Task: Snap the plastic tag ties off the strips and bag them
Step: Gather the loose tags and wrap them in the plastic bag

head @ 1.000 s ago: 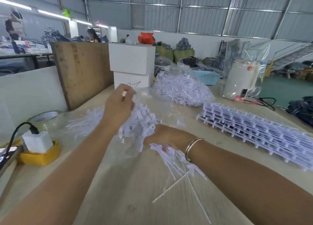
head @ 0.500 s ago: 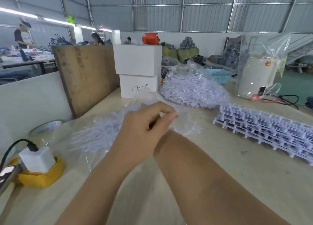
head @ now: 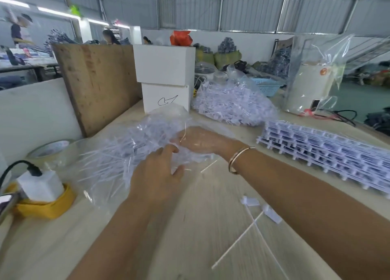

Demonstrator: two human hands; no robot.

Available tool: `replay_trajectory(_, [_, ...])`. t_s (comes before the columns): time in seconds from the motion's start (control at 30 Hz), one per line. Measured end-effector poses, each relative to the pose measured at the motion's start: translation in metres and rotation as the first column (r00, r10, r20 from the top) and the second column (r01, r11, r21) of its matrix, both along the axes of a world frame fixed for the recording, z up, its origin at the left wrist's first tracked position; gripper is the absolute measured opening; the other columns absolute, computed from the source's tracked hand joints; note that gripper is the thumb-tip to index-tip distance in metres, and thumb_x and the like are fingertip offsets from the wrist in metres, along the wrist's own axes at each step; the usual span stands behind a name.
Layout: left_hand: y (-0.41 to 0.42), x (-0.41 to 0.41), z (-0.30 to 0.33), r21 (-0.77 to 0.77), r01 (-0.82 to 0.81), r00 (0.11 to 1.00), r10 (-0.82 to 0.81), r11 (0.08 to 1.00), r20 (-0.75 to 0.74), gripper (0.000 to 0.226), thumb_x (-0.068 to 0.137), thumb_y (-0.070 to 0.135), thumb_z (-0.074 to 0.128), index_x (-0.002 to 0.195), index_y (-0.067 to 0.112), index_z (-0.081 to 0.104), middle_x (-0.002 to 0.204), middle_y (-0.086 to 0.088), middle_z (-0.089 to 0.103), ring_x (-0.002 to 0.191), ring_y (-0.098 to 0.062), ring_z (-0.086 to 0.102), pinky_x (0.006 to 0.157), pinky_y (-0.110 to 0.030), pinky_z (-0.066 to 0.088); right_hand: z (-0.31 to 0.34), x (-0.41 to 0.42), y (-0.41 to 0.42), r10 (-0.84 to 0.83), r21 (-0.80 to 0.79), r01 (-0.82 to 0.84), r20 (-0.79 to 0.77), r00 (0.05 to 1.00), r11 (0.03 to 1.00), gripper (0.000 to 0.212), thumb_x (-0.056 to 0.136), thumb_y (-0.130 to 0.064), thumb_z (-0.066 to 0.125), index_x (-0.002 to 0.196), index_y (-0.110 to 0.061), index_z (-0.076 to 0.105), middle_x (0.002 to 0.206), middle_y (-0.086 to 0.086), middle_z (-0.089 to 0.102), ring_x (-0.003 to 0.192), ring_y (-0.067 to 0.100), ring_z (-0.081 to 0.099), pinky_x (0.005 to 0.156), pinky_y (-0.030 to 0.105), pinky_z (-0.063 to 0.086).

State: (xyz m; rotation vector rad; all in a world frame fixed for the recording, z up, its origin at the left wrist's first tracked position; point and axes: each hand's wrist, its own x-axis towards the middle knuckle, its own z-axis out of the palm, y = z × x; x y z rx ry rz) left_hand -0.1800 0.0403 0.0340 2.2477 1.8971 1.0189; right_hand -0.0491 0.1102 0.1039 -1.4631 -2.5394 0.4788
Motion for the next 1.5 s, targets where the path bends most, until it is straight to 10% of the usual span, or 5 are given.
replay_trajectory(0.43, [0.002,0.015,-0.018,-0.207,-0.013,0.977,0.057,0.978,0.207,0.045,0.100,0.038,0.031,0.076,0.014,0.059,0.080,-0.006,0.064,0.082,-0.026,0.059,0.076,-0.035,0.043,-0.027,0.135,-0.105,-0.151,-0.382,0.326,0.421,0.894,0.865,0.056,0.082,-0.048,0.062,0.117,-0.012,0.037,0.078,0.002,0.060,0.060,0.018,0.061,0.056,0.027,0.048])
replay_trajectory(0.93, [-0.001,0.012,-0.024,-0.049,0.073,0.891,-0.044,0.996,0.453,0.036,0.098,0.045,0.034,0.097,0.022,0.062,0.076,-0.004,0.061,0.073,-0.020,0.059,0.067,-0.031,0.043,-0.068,0.090,-0.001,-0.168,0.103,0.144,0.295,0.941,0.984,0.040,0.096,-0.029,0.036,0.134,-0.021,0.046,0.143,0.004,0.041,0.130,0.027,0.039,0.104,0.041,0.033])
replay_trajectory(1.2, [0.010,-0.008,-0.002,0.063,0.024,0.623,-0.064,0.998,0.780,0.033,0.099,0.022,0.035,0.097,0.036,0.065,0.075,0.009,0.061,0.063,0.001,0.056,0.062,-0.018,0.044,-0.078,0.073,-0.035,-0.059,0.484,-0.123,0.344,0.937,0.867,0.037,0.098,-0.025,0.032,0.098,-0.009,0.066,0.099,0.010,0.063,0.096,0.029,0.055,0.080,0.037,0.040])
replay_trajectory(1.33, [0.009,-0.013,-0.013,-0.056,-0.094,0.979,0.103,0.994,0.177,0.033,0.088,0.047,0.053,0.114,0.027,0.058,0.107,0.002,0.059,0.101,-0.020,0.056,0.084,-0.036,0.043,-0.070,0.022,-0.025,-0.086,0.197,0.055,0.154,0.984,0.979,0.024,0.094,-0.023,0.047,0.107,-0.010,0.062,0.111,0.013,0.060,0.103,0.032,0.058,0.082,0.038,0.046])
replay_trajectory(1.5, [0.011,-0.022,-0.019,-0.146,-0.378,0.884,0.309,0.914,-0.350,0.041,0.084,0.047,0.049,0.115,0.021,0.049,0.119,-0.002,0.054,0.114,-0.025,0.048,0.090,-0.039,0.036,-0.076,0.002,-0.015,-0.151,0.231,0.086,0.285,0.947,0.969,0.034,0.092,-0.003,0.038,0.123,-0.006,0.052,0.126,0.015,0.054,0.116,0.033,0.054,0.091,0.040,0.042])
